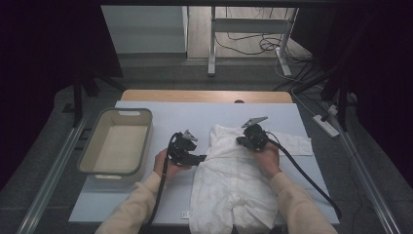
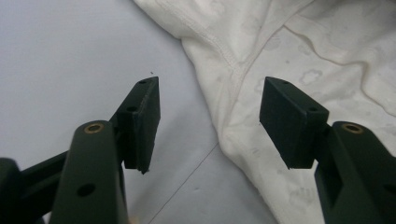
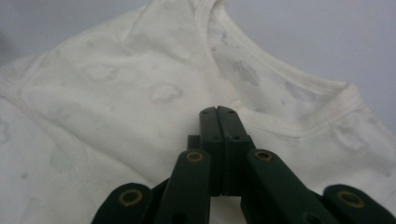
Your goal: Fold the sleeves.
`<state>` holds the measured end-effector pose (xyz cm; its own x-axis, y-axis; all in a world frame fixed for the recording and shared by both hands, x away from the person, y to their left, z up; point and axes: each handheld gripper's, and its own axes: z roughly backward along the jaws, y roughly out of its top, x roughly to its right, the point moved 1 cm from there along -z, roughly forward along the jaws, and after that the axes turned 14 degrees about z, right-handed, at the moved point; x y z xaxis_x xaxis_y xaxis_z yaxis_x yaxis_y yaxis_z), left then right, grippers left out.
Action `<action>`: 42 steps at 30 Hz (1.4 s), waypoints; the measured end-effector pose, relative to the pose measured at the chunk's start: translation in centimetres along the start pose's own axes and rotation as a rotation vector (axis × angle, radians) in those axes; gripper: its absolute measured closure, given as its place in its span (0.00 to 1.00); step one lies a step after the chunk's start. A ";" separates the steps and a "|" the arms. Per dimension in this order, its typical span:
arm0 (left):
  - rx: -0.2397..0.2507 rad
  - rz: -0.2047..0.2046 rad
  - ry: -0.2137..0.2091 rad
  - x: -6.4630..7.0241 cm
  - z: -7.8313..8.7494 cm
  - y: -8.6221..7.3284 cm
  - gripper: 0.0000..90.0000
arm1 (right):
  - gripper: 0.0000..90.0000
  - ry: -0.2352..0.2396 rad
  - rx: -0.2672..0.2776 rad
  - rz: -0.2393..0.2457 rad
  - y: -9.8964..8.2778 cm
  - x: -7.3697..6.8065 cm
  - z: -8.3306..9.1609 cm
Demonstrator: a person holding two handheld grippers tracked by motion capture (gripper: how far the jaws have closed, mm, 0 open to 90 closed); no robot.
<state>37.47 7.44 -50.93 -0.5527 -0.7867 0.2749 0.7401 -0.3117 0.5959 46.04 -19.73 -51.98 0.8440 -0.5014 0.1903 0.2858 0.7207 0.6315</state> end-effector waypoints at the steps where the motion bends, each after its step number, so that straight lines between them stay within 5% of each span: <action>1: 0.000 0.001 0.000 0.0 0.0 0.0 0.43 | 1.00 0.001 0.009 -0.004 0.1 0.1 0.1; 3: 0.001 0.004 0.000 0.0 0.0 0.0 0.43 | 0.99 0.014 0.027 -0.006 0.1 0.4 0.2; 6: 0.000 0.002 0.002 0.0 0.0 0.0 0.43 | 0.80 0.013 0.037 -0.011 0.4 0.5 0.0; 9: -0.001 0.002 0.003 0.0 0.0 0.0 0.43 | 0.72 0.000 0.026 0.001 0.6 0.4 -0.5; 14: 0.003 0.005 0.005 -0.1 0.1 -0.1 0.43 | 0.92 0.044 0.012 0.000 0.7 0.3 -1.2; 17: 0.003 0.002 0.005 -0.1 0.1 -0.1 0.43 | 0.99 0.032 0.002 0.021 0.9 0.1 -1.2; 34: 0.009 0.016 0.007 -0.7 0.5 -0.1 0.43 | 0.99 -0.021 0.086 0.008 2.5 1.9 -0.1; 39: 0.001 0.007 0.005 -0.5 0.4 -0.1 0.42 | 0.99 0.002 0.026 0.024 2.6 1.6 -2.0; 42: 0.001 0.003 0.003 -0.5 0.4 -0.1 0.41 | 0.82 -0.016 0.034 0.011 2.5 1.6 -1.9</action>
<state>37.49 8.09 -50.86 -0.5489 -0.7895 0.2746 0.7415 -0.3082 0.5960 48.96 -17.84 -51.50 0.8397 -0.5011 0.2092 0.2605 0.7098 0.6545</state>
